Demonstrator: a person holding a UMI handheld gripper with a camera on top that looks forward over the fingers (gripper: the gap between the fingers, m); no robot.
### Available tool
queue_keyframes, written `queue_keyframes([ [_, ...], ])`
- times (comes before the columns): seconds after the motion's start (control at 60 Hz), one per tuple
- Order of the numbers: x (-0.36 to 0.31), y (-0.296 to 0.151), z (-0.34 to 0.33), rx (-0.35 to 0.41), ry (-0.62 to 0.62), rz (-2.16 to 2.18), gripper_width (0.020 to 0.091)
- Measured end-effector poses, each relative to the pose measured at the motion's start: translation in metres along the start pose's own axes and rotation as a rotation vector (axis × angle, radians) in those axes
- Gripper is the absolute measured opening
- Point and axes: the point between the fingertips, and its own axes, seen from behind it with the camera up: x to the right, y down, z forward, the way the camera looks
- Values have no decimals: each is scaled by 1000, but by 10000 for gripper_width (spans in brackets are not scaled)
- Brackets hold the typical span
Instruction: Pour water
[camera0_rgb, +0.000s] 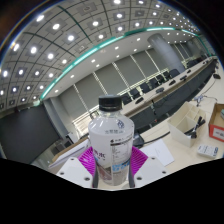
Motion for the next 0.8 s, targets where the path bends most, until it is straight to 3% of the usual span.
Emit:
queue_keyframes([
  [0.133,80,-6,-3,-7,161,-276,413],
  [0.3,161,25,-12,-73,285,-390,413],
  [0.55,223,91,-16,-178,339,-429,418],
  [0.617,224,91,-19,-147,327,-437,426],
  [0.8,220,97,-20,-173,324,-412,606],
])
